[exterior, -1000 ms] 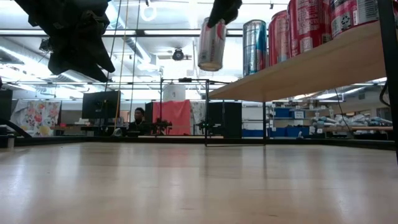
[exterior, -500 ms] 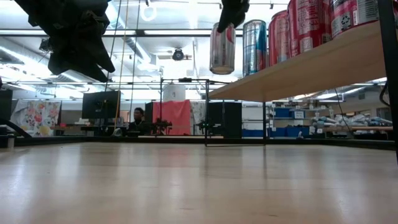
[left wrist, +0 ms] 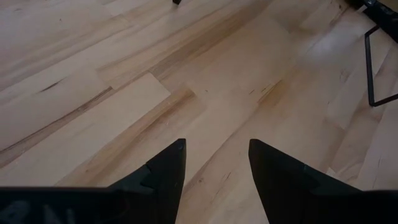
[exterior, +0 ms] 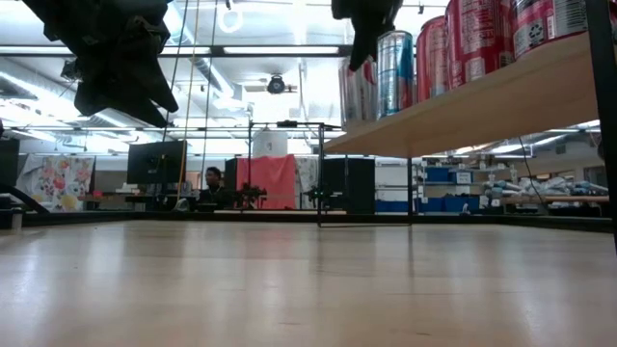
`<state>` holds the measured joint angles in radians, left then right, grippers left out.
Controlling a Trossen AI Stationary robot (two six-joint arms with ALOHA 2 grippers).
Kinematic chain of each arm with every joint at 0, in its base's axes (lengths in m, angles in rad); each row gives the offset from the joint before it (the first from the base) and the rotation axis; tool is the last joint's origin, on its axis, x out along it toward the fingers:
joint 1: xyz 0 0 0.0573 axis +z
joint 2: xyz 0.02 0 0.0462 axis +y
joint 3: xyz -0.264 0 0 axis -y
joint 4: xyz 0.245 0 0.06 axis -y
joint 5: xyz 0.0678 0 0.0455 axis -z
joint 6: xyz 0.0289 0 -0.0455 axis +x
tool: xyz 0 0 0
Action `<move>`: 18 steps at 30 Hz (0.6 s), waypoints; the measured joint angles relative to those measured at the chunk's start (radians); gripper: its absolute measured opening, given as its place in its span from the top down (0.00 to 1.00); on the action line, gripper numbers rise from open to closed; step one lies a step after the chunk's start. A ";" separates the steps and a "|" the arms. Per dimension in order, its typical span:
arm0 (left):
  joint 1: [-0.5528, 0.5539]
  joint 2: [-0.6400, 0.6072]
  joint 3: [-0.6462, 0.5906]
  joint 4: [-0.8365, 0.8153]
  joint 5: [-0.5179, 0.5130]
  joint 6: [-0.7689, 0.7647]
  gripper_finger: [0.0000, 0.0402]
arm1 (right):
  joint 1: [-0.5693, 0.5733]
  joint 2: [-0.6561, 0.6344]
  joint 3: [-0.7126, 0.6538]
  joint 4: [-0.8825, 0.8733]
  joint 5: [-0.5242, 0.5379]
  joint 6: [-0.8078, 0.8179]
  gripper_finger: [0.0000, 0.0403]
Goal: Place canned beverage on shelf
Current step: Put the silver soda can on the shelf aligned with the other silver can
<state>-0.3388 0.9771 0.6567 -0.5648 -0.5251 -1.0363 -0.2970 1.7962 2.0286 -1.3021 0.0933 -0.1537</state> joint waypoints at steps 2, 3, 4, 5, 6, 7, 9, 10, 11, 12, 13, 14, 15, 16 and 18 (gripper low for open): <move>-0.001 0.000 0.000 0.001 0.003 0.000 0.54 | 0.000 0.000 -0.018 0.017 -0.001 0.000 0.23; -0.001 0.000 0.000 0.005 0.009 0.000 0.54 | 0.000 0.000 -0.022 0.021 -0.001 0.001 0.23; -0.001 0.000 0.000 0.007 0.016 0.000 0.54 | 0.000 0.000 -0.028 0.025 0.000 0.001 0.23; -0.001 0.000 0.000 0.007 0.022 -0.001 0.54 | 0.000 -0.002 -0.034 0.029 0.000 0.002 0.23; -0.001 0.000 0.000 0.007 0.026 -0.001 0.54 | 0.000 -0.002 -0.040 0.032 0.000 0.006 0.23; -0.001 0.000 0.000 0.007 0.032 -0.001 0.54 | 0.000 -0.001 -0.046 0.034 0.000 0.014 0.22; -0.001 0.000 0.000 0.007 0.043 -0.001 0.54 | -0.001 -0.001 -0.053 0.038 0.000 0.027 0.21; -0.001 0.000 0.000 0.007 0.045 -0.001 0.54 | -0.002 -0.002 -0.058 0.038 0.003 0.032 0.21; -0.001 0.000 0.000 0.008 0.045 -0.001 0.54 | -0.002 -0.003 -0.061 0.040 0.011 0.038 0.20; -0.001 0.000 0.000 0.008 0.045 -0.001 0.54 | -0.002 -0.003 -0.063 0.042 0.015 0.040 0.19; -0.001 0.000 0.000 0.008 0.045 -0.001 0.54 | -0.002 -0.003 -0.066 0.044 0.017 0.041 0.18; -0.001 0.000 0.000 0.008 0.045 -0.001 0.54 | -0.002 -0.003 -0.067 0.045 0.017 0.042 0.17; -0.001 0.000 0.000 0.008 0.045 -0.001 0.54 | -0.002 -0.003 -0.068 0.045 0.018 0.045 0.16; -0.001 0.000 0.000 0.008 0.045 -0.001 0.54 | -0.002 -0.003 -0.068 0.046 0.018 0.048 0.15; -0.001 0.000 0.000 0.008 0.045 -0.001 0.54 | -0.002 -0.003 -0.069 0.050 0.019 0.050 0.14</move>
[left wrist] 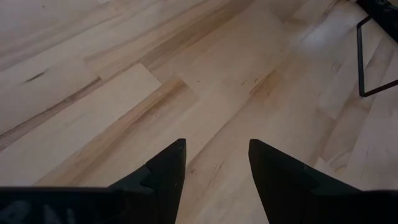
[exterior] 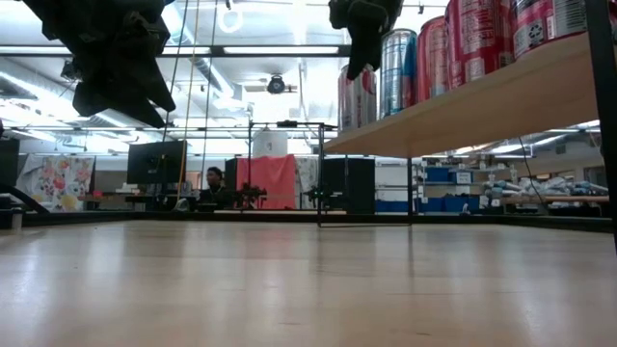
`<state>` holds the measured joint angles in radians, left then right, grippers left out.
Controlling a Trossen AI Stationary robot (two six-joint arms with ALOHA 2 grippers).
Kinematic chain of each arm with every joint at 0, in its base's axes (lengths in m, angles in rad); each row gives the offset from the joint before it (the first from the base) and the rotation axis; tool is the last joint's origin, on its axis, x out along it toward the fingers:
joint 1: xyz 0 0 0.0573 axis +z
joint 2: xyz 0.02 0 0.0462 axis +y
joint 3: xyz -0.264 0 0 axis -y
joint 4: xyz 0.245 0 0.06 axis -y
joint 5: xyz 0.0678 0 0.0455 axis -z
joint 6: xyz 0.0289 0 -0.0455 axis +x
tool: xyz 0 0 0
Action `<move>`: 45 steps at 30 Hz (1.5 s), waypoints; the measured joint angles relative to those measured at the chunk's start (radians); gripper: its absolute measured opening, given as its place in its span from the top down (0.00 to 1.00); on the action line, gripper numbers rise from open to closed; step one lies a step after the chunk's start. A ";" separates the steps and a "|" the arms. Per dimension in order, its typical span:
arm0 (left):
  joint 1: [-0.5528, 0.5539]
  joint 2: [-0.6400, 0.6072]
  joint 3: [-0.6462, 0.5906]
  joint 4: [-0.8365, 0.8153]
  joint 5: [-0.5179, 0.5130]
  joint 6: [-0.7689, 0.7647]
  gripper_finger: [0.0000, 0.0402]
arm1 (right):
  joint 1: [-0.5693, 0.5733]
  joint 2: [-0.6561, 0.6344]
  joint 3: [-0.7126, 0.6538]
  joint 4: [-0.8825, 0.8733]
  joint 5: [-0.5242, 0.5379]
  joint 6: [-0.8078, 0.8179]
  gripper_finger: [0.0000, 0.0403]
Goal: Place canned beverage on shelf
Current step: Put the silver soda can on the shelf aligned with the other silver can
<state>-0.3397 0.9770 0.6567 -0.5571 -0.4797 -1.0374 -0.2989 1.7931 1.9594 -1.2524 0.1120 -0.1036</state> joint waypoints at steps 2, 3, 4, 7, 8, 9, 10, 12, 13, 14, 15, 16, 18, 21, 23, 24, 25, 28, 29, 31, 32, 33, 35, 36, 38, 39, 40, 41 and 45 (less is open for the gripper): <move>0.000 0.000 0.000 0.000 0.001 0.000 0.54 | 0.000 0.000 0.000 -0.001 0.000 0.000 0.13; 0.000 0.000 0.000 0.000 0.003 0.000 0.54 | 0.000 -0.001 -0.001 0.000 0.000 0.000 0.13; 0.000 0.000 0.000 0.000 0.003 0.000 0.54 | 0.000 -0.002 0.000 -0.001 0.000 0.000 0.13; 0.000 0.000 0.000 0.000 0.004 0.000 0.54 | 0.000 0.000 0.032 -0.031 0.013 -0.001 0.13; 0.000 0.000 0.000 0.000 0.004 0.000 0.54 | 0.000 -0.001 0.044 -0.034 0.029 -0.002 0.13; 0.000 0.000 0.000 0.000 0.004 0.001 0.54 | 0.001 -0.001 0.056 -0.041 0.044 -0.003 0.13; 0.000 0.000 0.000 0.000 0.004 0.002 0.54 | 0.003 -0.001 0.069 -0.054 0.052 -0.004 0.13; 0.000 0.000 0.000 -0.001 0.005 0.002 0.54 | 0.003 -0.001 0.096 -0.071 0.054 -0.005 0.13; 0.000 0.000 0.000 -0.001 0.005 0.002 0.54 | 0.003 -0.002 0.106 -0.069 0.054 -0.004 0.13; 0.000 0.000 0.000 -0.001 0.005 0.002 0.54 | 0.004 -0.002 0.114 -0.070 0.054 -0.004 0.13; 0.000 0.000 0.000 -0.001 0.005 0.003 0.54 | 0.004 -0.002 0.123 -0.073 0.053 -0.002 0.13; 0.000 0.000 0.000 -0.001 0.005 0.003 0.54 | 0.004 -0.002 0.133 -0.074 0.048 0.000 0.13; 0.000 0.000 0.000 -0.001 0.005 0.005 0.54 | 0.005 -0.002 0.143 -0.065 0.034 0.005 0.13; 0.000 0.000 0.000 -0.001 0.005 0.006 0.54 | 0.005 -0.002 0.146 -0.041 0.029 0.019 0.13; 0.000 0.000 0.000 -0.001 0.005 0.005 0.54 | 0.005 -0.001 0.146 -0.003 0.027 0.031 0.14; 0.000 0.000 0.000 0.000 0.005 0.005 0.54 | 0.008 0.000 0.146 0.017 0.023 0.034 0.14; 0.000 0.000 0.000 0.002 0.004 0.005 0.54 | 0.009 0.002 0.146 0.036 0.021 0.034 0.14; 0.000 0.000 0.000 0.016 0.001 0.005 0.54 | 0.020 0.003 0.138 0.114 0.018 0.032 0.14; 0.000 0.000 0.000 0.015 -0.001 0.005 0.54 | 0.025 0.003 0.132 0.139 0.018 0.032 0.14; 0.000 0.000 0.000 0.015 -0.001 0.005 0.54 | 0.029 0.004 0.129 0.144 0.017 0.030 0.14; 0.000 0.000 0.000 0.015 -0.001 0.005 0.54 | 0.030 0.005 0.129 0.144 0.016 0.029 0.14; 0.000 0.000 0.000 0.015 -0.002 0.005 0.54 | 0.030 0.009 0.129 0.143 0.013 0.028 0.14; 0.000 0.000 0.000 0.016 -0.002 0.001 0.54 | 0.030 0.017 0.129 0.127 -0.005 0.032 0.14; 0.000 0.000 0.000 0.016 -0.002 0.000 0.54 | 0.030 0.025 0.128 0.110 -0.008 0.034 0.14; 0.000 0.000 0.000 0.022 -0.002 0.000 0.54 | 0.030 0.037 0.128 0.090 -0.008 0.037 0.14; 0.000 0.000 0.000 0.024 -0.003 0.000 0.54 | 0.030 0.041 0.128 0.072 -0.008 0.037 0.14; 0.000 0.000 0.000 0.023 -0.004 0.000 0.54 | 0.030 0.045 0.128 0.052 -0.008 0.037 0.14; 0.000 0.000 0.000 0.023 -0.004 0.000 0.54 | 0.029 0.049 0.128 0.045 -0.006 0.041 0.14; 0.000 0.000 0.000 0.023 -0.001 0.000 0.54 | 0.029 0.052 0.128 0.020 -0.004 0.057 0.14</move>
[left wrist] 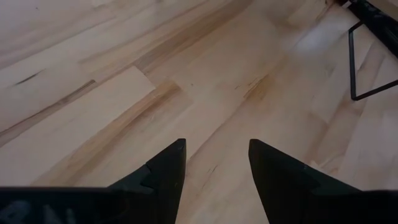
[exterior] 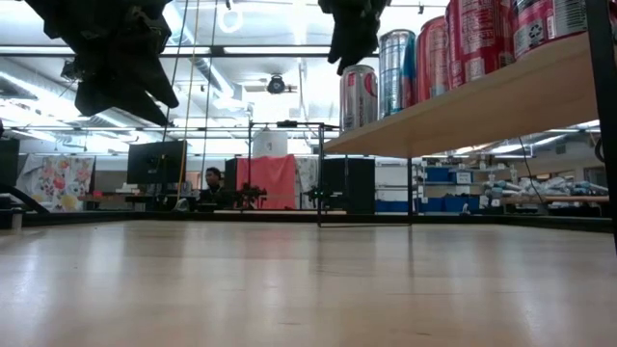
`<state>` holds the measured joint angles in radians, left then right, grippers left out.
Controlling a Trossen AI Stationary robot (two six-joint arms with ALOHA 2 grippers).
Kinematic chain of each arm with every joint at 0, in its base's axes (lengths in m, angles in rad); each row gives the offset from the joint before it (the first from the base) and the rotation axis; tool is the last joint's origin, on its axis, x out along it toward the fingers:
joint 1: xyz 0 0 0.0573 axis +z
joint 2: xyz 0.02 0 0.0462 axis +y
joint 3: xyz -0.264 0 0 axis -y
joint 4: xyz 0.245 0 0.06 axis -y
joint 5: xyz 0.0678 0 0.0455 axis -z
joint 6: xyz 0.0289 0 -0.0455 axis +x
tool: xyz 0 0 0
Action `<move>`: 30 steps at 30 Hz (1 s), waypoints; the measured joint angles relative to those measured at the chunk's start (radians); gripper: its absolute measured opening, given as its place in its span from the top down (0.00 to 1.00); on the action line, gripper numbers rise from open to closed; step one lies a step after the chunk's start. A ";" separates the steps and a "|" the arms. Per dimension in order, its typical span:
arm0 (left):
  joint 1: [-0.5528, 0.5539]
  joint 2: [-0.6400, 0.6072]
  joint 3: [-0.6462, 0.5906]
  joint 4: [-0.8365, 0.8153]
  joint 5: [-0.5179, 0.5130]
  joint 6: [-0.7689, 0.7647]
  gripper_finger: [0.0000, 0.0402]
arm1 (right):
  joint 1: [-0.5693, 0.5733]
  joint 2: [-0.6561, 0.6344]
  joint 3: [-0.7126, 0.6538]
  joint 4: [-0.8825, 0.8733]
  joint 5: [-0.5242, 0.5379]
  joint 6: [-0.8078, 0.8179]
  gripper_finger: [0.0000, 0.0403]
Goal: Place canned beverage on shelf
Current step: Put the silver soda can on the shelf aligned with the other silver can
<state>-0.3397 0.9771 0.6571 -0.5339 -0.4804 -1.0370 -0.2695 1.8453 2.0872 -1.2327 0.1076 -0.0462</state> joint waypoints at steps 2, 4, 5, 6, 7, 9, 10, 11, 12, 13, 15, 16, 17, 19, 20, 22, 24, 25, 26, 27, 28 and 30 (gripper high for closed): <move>0.000 0.000 0.000 0.000 0.003 -0.001 0.54 | 0.000 0.000 0.000 -0.007 0.000 0.003 0.14; 0.000 0.000 0.000 0.000 0.004 -0.009 0.54 | 0.000 0.000 0.000 -0.035 0.000 0.003 0.14; 0.000 0.000 0.000 0.001 0.004 -0.009 0.54 | 0.000 -0.001 0.000 -0.046 0.002 0.003 0.14; 0.000 0.000 0.000 0.002 0.004 -0.010 0.54 | 0.000 -0.001 0.000 -0.056 0.004 0.002 0.14; 0.000 0.000 0.000 0.003 0.004 -0.009 0.54 | 0.000 -0.001 0.000 -0.064 0.007 0.002 0.14; 0.000 0.000 0.000 0.007 0.004 -0.009 0.54 | 0.000 -0.001 0.000 -0.064 0.026 0.008 0.14; 0.000 0.000 0.000 0.007 0.004 -0.009 0.54 | 0.001 -0.002 0.000 -0.062 0.047 0.012 0.14; 0.000 0.000 0.000 0.007 0.005 -0.009 0.54 | 0.001 -0.003 0.000 -0.062 0.070 0.017 0.14; 0.000 0.000 0.000 0.007 0.005 -0.009 0.54 | 0.001 -0.006 0.000 -0.062 0.088 0.017 0.14; 0.000 0.000 0.000 0.007 0.005 -0.009 0.54 | 0.001 -0.009 0.000 -0.061 0.102 0.017 0.14; 0.000 0.000 0.000 0.006 0.005 -0.014 0.54 | 0.001 -0.013 0.000 -0.059 0.109 0.018 0.14; 0.000 0.000 0.000 0.007 0.006 -0.019 0.54 | 0.000 -0.013 0.000 -0.050 0.109 0.018 0.14; 0.000 0.000 0.000 0.007 0.006 -0.020 0.54 | 0.001 -0.013 0.000 -0.036 0.109 0.018 0.14; 0.000 0.000 0.000 0.007 0.007 -0.023 0.54 | 0.001 -0.014 0.000 -0.018 0.108 0.018 0.14; 0.000 0.000 0.000 0.008 0.011 -0.034 0.54 | 0.002 -0.016 0.000 -0.009 0.108 0.017 0.14; 0.000 0.000 0.000 0.025 0.051 -0.061 0.54 | 0.007 -0.017 0.000 0.023 0.099 0.018 0.14; 0.000 0.000 0.000 0.063 0.107 -0.061 0.54 | 0.017 -0.020 0.000 0.049 0.078 0.012 0.14; 0.000 0.000 0.000 0.082 0.134 -0.051 0.54 | 0.026 -0.022 0.000 0.067 0.070 0.000 0.14; 0.000 0.000 0.000 0.100 0.155 -0.045 0.54 | 0.037 -0.025 0.000 0.090 0.067 -0.014 0.14; 0.000 0.000 0.000 0.113 0.165 -0.044 0.54 | 0.047 -0.028 0.000 0.109 0.067 -0.029 0.14; 0.000 0.000 0.000 0.118 0.167 -0.044 0.54 | 0.056 -0.032 0.000 0.121 0.068 -0.045 0.14; 0.000 -0.003 0.000 0.122 0.169 -0.049 0.54 | 0.076 -0.035 0.000 0.158 0.080 -0.065 0.14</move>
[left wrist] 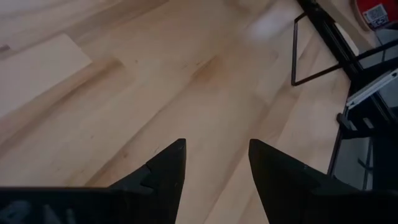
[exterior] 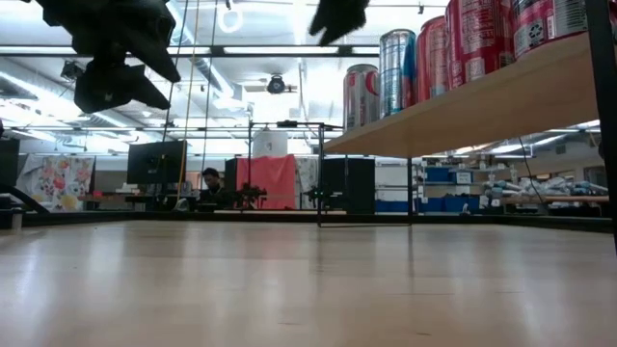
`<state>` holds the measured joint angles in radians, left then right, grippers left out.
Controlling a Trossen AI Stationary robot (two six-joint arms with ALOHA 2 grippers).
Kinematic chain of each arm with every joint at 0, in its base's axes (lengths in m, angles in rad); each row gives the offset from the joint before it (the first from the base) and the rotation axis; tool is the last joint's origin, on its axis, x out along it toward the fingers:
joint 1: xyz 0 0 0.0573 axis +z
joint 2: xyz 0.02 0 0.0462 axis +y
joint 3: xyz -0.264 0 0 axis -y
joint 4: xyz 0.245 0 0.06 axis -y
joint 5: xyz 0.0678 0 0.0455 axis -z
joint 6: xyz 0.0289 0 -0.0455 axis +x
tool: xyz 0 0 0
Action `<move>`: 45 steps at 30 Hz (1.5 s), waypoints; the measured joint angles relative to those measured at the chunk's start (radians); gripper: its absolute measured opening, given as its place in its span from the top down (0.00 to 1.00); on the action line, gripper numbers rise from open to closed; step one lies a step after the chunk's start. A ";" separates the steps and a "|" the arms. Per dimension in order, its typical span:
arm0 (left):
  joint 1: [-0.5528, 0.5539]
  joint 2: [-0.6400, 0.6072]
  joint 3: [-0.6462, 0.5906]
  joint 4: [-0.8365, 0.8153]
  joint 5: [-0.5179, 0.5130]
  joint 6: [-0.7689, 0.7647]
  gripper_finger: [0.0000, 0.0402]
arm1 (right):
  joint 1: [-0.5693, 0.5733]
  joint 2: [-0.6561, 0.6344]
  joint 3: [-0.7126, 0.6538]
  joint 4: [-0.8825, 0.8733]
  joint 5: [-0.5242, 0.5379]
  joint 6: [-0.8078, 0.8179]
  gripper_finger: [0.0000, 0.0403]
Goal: Place canned beverage on shelf
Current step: Put the silver soda can on the shelf aligned with the other silver can
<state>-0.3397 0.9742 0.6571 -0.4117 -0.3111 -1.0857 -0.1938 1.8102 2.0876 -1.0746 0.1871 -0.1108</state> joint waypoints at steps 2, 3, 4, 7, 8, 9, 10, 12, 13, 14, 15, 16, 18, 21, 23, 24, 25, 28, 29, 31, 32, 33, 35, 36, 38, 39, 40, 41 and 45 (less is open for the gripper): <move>0.000 -0.003 0.000 0.002 0.000 -0.006 0.54 | 0.014 -0.007 0.000 0.020 -0.001 -0.003 0.14; 0.000 -0.003 0.000 0.003 -0.001 -0.012 0.54 | 0.021 -0.010 0.000 0.037 -0.008 -0.004 0.14; 0.000 -0.002 0.000 0.002 0.000 -0.013 0.54 | 0.025 -0.011 0.001 0.056 -0.025 -0.006 0.14; 0.010 -0.002 0.000 0.012 -0.009 0.000 0.54 | 0.034 -0.013 0.001 0.054 -0.112 -0.021 0.14; 0.015 -0.002 0.000 0.012 -0.012 0.009 0.54 | 0.037 -0.013 0.001 0.053 -0.145 -0.021 0.14; 0.022 -0.002 0.000 0.012 -0.014 0.023 0.54 | 0.041 -0.013 0.001 0.050 -0.180 -0.020 0.14; 0.031 -0.002 0.000 0.019 -0.014 0.042 0.54 | 0.044 -0.013 0.001 0.044 -0.213 -0.020 0.14; 0.047 -0.002 0.000 0.033 -0.016 0.076 0.54 | 0.053 -0.013 0.001 0.034 -0.255 -0.015 0.14; 0.054 -0.002 0.000 0.043 -0.016 0.085 0.54 | 0.059 -0.013 0.001 0.024 -0.255 -0.005 0.14; 0.064 -0.002 0.000 0.062 -0.016 0.087 0.54 | 0.064 -0.015 0.001 0.011 -0.243 0.009 0.14; 0.072 -0.002 0.000 0.083 -0.016 0.088 0.54 | 0.070 -0.016 0.001 -0.001 -0.215 0.024 0.14; 0.080 -0.002 0.000 0.105 -0.017 0.088 0.54 | 0.075 -0.017 0.001 -0.010 -0.184 0.031 0.14; 0.093 -0.002 0.000 0.149 -0.017 0.091 0.54 | 0.081 -0.017 0.001 -0.019 -0.129 0.026 0.14; 0.110 -0.002 0.000 0.213 -0.017 0.154 0.54 | 0.083 -0.017 0.001 -0.003 -0.105 0.002 0.14; 0.122 -0.002 0.000 0.242 -0.017 0.184 0.54 | 0.083 -0.017 0.001 0.012 -0.088 0.013 0.14; 0.129 -0.002 0.000 0.253 -0.017 0.187 0.54 | 0.082 -0.017 0.001 0.012 -0.059 0.031 0.14; 0.137 -0.002 0.000 0.261 -0.017 0.188 0.54 | 0.081 -0.017 0.001 0.012 -0.007 0.053 0.14; 0.156 -0.002 0.000 0.267 -0.018 0.170 0.54 | 0.064 -0.017 0.001 -0.029 0.164 0.134 0.14; 0.160 -0.002 0.000 0.267 -0.018 0.164 0.54 | 0.054 -0.017 0.001 -0.044 0.196 0.154 0.14; 0.164 -0.002 0.000 0.267 -0.017 0.160 0.54 | 0.032 -0.017 0.001 -0.066 0.216 0.183 0.14; 0.166 -0.002 0.000 0.267 -0.017 0.160 0.54 | 0.020 -0.016 0.001 -0.070 0.208 0.196 0.14; 0.169 -0.002 0.000 0.267 -0.017 0.160 0.54 | 0.006 -0.016 0.001 -0.072 0.191 0.211 0.14; 0.177 -0.002 0.000 0.267 -0.017 0.159 0.54 | -0.023 -0.014 0.001 -0.074 0.153 0.244 0.14; 0.181 -0.002 0.000 0.267 -0.017 0.159 0.54 | -0.037 -0.014 0.001 -0.073 0.138 0.261 0.14; 0.185 -0.002 0.000 0.267 -0.017 0.158 0.54 | -0.059 -0.014 0.001 -0.072 0.125 0.295 0.14; 0.187 -0.002 0.000 0.267 -0.017 0.158 0.54 | -0.067 -0.014 0.001 -0.075 0.121 0.307 0.14; 0.187 -0.002 0.000 0.267 -0.017 0.158 0.54 | -0.073 -0.014 0.001 -0.082 0.115 0.317 0.14; 0.187 -0.002 0.000 0.267 -0.017 0.158 0.54 | -0.077 -0.014 0.001 -0.092 0.111 0.323 0.14; 0.187 -0.002 0.000 0.266 -0.017 0.158 0.54 | -0.078 -0.014 -0.003 -0.124 0.098 0.330 0.14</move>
<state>-0.1532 0.9726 0.6571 -0.1455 -0.3283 -0.9279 -0.2714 1.7962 2.0844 -1.1987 0.2848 0.2193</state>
